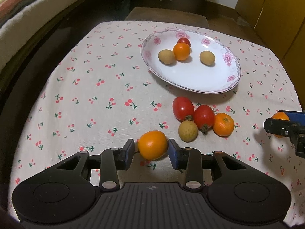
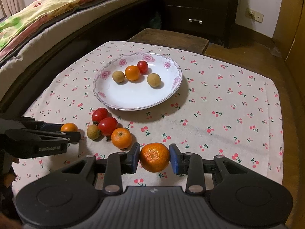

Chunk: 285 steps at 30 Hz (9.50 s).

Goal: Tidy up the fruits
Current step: 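Carry both held mandarins over the white plate, then lower both mandarins into the plate and open both tools, then withdraw both open tools from the plate toward the remaining fruit, then close the left tool on a tan fruit while the right tool approaches a mandarin, then close the right tool on the mandarin while the left tool holds the tan fruit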

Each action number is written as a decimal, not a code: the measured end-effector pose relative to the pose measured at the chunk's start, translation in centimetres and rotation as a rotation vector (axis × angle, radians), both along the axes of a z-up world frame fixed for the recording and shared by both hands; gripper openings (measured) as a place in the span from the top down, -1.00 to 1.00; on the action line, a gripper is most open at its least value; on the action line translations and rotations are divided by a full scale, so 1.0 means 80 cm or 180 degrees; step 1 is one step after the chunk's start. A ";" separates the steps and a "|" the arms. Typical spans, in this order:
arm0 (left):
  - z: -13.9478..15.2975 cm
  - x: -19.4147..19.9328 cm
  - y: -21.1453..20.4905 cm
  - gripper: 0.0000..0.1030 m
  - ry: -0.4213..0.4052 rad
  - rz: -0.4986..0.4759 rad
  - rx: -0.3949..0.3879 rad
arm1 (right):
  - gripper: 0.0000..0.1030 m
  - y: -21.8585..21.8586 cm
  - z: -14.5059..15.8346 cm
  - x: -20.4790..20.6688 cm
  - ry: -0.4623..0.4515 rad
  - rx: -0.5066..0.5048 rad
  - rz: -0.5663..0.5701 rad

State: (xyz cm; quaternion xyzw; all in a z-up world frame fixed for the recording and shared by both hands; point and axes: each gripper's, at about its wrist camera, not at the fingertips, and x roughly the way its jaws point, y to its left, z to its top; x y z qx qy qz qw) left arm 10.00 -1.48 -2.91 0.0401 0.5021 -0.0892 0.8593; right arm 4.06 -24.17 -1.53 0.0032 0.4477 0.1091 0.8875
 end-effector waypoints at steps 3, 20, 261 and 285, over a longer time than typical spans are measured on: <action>0.011 -0.004 0.007 0.14 -0.0045 0.0016 -0.0054 | 0.33 -0.002 0.004 -0.007 -0.0008 0.0011 -0.0025; -0.008 0.009 -0.015 0.22 0.0091 -0.0021 -0.0035 | 0.33 -0.011 0.017 -0.017 -0.0025 0.0037 -0.0075; -0.002 0.028 -0.036 0.37 0.0223 -0.0288 -0.0191 | 0.23 0.032 -0.036 0.073 0.0482 0.0172 0.0226; 0.000 0.025 -0.042 0.37 0.0221 -0.0330 -0.0150 | 0.34 0.025 -0.034 0.064 0.0451 0.0050 0.0191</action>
